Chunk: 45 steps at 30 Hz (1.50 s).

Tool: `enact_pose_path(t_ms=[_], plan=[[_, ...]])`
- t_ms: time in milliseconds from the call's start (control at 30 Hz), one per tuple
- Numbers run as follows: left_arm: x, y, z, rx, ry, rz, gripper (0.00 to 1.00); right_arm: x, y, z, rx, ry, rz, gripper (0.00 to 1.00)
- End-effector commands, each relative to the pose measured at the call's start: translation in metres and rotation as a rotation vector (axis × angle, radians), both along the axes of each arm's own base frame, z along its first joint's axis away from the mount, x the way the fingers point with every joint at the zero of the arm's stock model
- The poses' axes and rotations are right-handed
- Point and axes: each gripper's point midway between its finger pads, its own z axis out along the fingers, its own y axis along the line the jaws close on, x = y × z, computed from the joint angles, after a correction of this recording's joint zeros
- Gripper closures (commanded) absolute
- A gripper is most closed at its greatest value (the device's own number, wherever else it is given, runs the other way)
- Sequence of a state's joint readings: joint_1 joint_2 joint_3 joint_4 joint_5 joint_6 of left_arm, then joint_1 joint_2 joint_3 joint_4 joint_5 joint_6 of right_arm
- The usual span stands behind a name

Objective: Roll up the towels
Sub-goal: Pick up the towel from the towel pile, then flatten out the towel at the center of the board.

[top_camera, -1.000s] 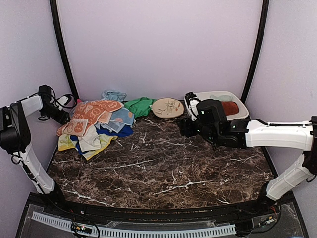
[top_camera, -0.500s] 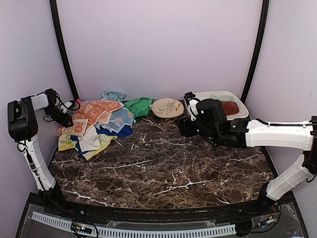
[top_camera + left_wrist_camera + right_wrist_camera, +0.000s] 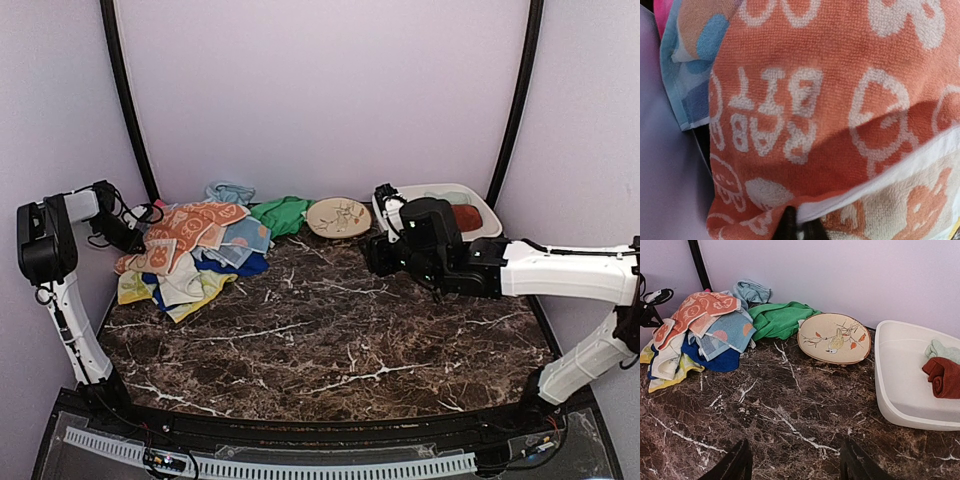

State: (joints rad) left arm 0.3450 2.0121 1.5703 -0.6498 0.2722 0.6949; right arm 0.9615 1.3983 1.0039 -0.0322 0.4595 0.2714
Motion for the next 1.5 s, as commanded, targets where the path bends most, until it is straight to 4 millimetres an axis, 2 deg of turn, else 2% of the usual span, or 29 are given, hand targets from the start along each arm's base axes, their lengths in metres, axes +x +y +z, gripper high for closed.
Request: enact_pose_path(t_ms=[0, 167, 267, 400, 467, 500, 633, 767, 933, 1000, 1033, 1067, 1200, 1267, 1367, 1467], plan=[[0.002, 0.002, 0.03, 0.0, -0.056, 0.017, 1.0, -0.007, 0.001, 0.02, 0.054, -0.021, 0.015, 0.41], [0.004, -0.012, 0.094, -0.008, -0.198, 0.013, 1.0, -0.007, 0.001, 0.02, 0.056, -0.019, 0.019, 0.43], [-0.002, -0.03, 0.132, 0.008, -0.272, -0.013, 1.0, -0.007, 0.004, 0.022, 0.06, -0.02, 0.026, 0.45], [-0.017, -0.077, 0.17, -0.009, -0.326, -0.105, 1.0, -0.006, 0.008, 0.025, 0.069, -0.021, 0.036, 0.47], [-0.029, -0.109, 0.197, -0.028, -0.375, -0.166, 1.0, -0.006, 0.009, 0.028, 0.071, -0.023, 0.039, 0.48], [-0.035, -0.126, 0.213, -0.046, -0.408, -0.196, 1.0, -0.006, 0.009, 0.028, 0.07, -0.023, 0.038, 0.48], [-0.064, -0.187, 0.305, -0.157, -0.604, -0.31, 1.0, -0.006, 0.011, 0.032, 0.076, -0.024, 0.045, 0.48], [-0.093, -0.224, 0.383, -0.266, -0.746, -0.377, 1.0, -0.006, 0.017, 0.039, 0.078, -0.029, 0.062, 0.46], [-0.136, -0.253, 0.444, -0.374, -0.833, -0.462, 1.0, -0.015, 0.036, 0.053, 0.072, -0.072, 0.127, 0.36], [-0.152, -0.259, 0.461, -0.403, -0.866, -0.484, 1.0, -0.024, 0.049, 0.056, 0.04, -0.1, 0.166, 0.31], [-0.159, -0.261, 0.466, -0.419, -0.874, -0.494, 1.0, -0.027, 0.058, 0.069, 0.046, -0.124, 0.185, 0.28], [-0.167, -0.263, 0.471, -0.433, -0.879, -0.505, 1.0, -0.031, 0.067, 0.073, 0.039, -0.134, 0.207, 0.24], [-0.189, -0.269, 0.475, -0.495, -0.855, -0.537, 1.0, -0.046, 0.099, 0.08, 0.025, -0.16, 0.29, 0.12], [-0.196, -0.271, 0.475, -0.513, -0.842, -0.551, 1.0, -0.055, 0.117, 0.082, 0.032, -0.163, 0.345, 0.09], [-0.199, -0.27, 0.471, -0.5, -0.834, -0.544, 1.0, -0.071, 0.144, 0.077, 0.031, -0.16, 0.429, 0.08], [-0.201, -0.268, 0.46, -0.487, -0.804, -0.537, 1.0, -0.087, 0.171, 0.051, -0.003, -0.13, 0.498, 0.07]])
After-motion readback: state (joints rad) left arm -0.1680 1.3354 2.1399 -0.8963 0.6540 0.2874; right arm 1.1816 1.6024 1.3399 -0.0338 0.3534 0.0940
